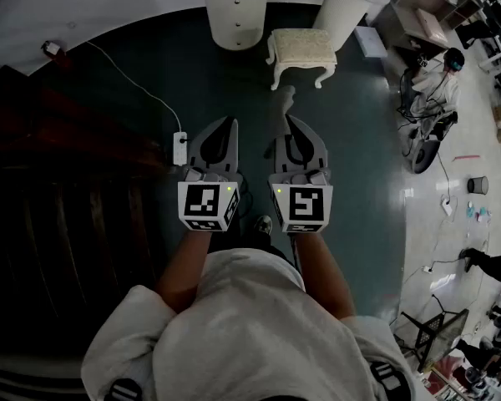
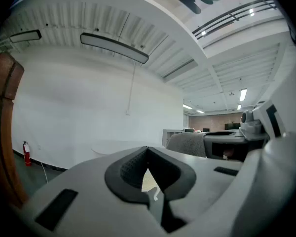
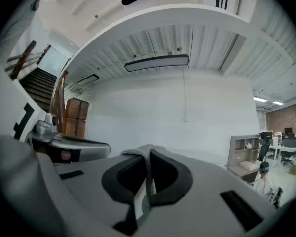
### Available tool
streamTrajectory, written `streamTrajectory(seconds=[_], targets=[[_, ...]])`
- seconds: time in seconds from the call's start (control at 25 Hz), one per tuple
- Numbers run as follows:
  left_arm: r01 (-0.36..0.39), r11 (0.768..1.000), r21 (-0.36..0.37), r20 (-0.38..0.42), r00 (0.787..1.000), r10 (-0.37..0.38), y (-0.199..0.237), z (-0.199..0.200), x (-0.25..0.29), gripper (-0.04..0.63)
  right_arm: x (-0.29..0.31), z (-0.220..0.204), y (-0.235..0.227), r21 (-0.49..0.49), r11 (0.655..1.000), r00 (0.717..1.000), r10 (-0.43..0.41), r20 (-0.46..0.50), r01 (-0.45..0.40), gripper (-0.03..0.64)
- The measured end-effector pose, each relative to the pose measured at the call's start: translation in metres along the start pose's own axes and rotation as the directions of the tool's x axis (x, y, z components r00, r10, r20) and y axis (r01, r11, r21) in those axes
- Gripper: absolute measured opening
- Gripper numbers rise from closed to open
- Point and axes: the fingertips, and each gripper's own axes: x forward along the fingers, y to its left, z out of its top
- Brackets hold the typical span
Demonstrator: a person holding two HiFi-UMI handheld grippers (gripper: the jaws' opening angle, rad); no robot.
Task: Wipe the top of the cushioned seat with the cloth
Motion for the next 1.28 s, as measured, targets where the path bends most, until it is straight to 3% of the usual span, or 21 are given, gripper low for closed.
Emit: streamTrajectory(seconds=[0.2,0.36,0.64,1.0,1.28], targets=[[0.035,0.999,-0.01,-0.014,0.999,-0.035,0.036,-0.001,0.021,0.014,0.038,0.0,0.014,0.005,1.0,1.0,-0.029,-0.001,0.029,0.014],[0.065,0.998,-0.023,-0.033,0.997,-0.066,0.078,-0.005,0.042,0.014,0.077,0.005,0.028,0.015,0.992,0.992,-0.125,0.027,0.124,0.014],[0.108,0.994,-0.035,-0.05,0.993,-0.11,0.144,0.0,0.066,0.014,0.141,-0.002,0.072,0.053,0.992,0.993,-0.114,-0.026,0.116,0.014],[0.169,0.983,-0.076,-0.102,0.979,-0.176,0.175,-0.013,0.085,0.014,0.175,0.002,0.069,0.052,0.981,0.982,-0.185,-0.044,0.187,0.014],[0.224,0.973,-0.064,-0.134,0.964,-0.231,0.179,-0.02,0.114,0.014,0.206,0.002,0.044,0.089,0.967,0.971,-0.238,-0.029,0.24,0.014]])
